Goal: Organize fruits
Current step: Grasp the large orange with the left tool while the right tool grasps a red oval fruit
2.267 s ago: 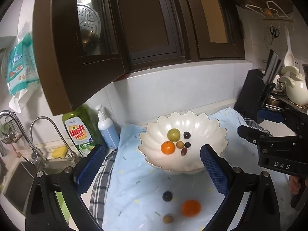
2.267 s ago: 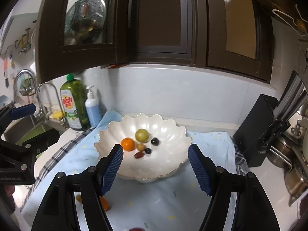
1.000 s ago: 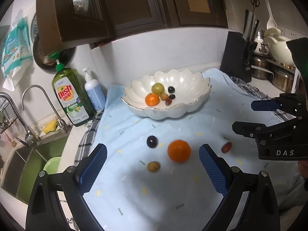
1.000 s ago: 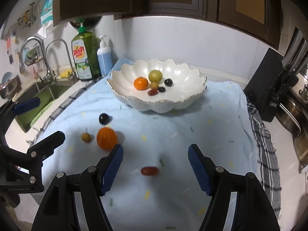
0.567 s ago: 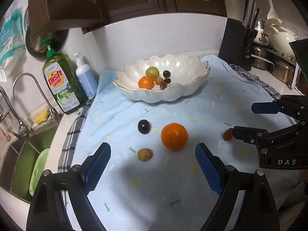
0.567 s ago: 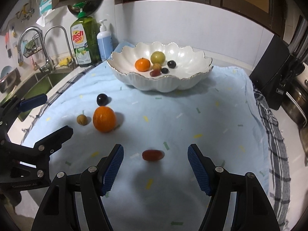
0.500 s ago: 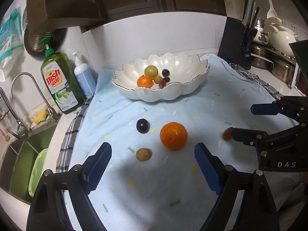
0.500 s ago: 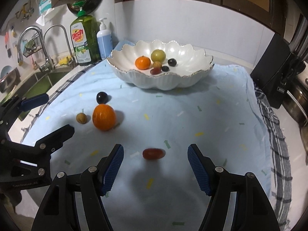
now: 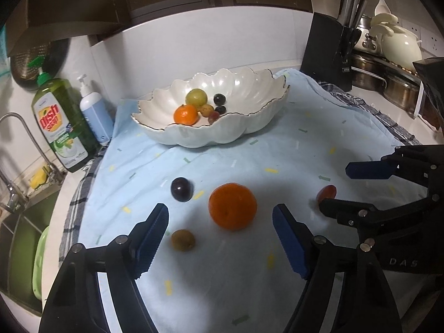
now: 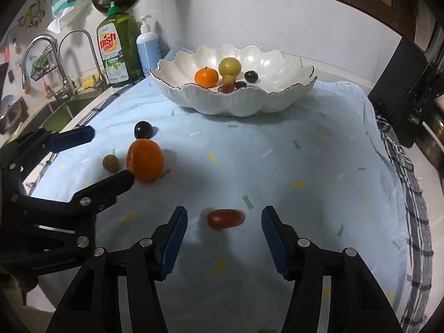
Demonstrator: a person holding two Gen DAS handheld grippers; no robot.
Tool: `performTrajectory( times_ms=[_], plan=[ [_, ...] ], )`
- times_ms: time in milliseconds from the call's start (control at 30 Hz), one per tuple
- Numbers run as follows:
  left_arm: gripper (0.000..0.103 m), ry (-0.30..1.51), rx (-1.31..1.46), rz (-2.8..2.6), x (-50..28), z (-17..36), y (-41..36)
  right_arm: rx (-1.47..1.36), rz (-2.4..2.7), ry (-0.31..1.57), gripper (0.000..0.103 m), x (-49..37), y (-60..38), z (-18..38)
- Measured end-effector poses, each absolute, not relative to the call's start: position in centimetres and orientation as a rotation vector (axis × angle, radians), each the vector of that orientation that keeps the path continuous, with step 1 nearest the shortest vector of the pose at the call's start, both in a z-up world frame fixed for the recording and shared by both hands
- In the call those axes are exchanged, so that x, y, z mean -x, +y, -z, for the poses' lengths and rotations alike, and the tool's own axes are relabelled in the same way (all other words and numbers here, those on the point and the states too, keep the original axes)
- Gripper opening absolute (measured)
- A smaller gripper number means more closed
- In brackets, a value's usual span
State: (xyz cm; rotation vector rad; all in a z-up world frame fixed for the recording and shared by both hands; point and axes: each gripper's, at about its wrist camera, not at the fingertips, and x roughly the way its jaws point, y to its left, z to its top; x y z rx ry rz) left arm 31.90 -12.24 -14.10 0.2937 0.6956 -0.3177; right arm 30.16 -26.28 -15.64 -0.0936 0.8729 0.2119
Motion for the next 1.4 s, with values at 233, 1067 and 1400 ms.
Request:
performTrajectory(
  times_ms=[233, 1067, 1400],
  plan=[
    [0.071, 0.736, -0.279, 0.346, -33.3, 15.3, -12.8, 0.084, -0.216, 0.903, 0.050, -30.9, -26.4, 16.3],
    [0.043, 0.780, -0.279, 0.361, -34.9, 16.5, -13.5, 0.071, -0.229, 0.928, 0.029, -31.4, -26.4, 17.0],
    [0.043, 0.759, -0.232, 0.334, -33.8, 14.8, -12.6, 0.067, -0.245, 0.886, 0.029, -31.0, -26.4, 15.4]
  ],
)
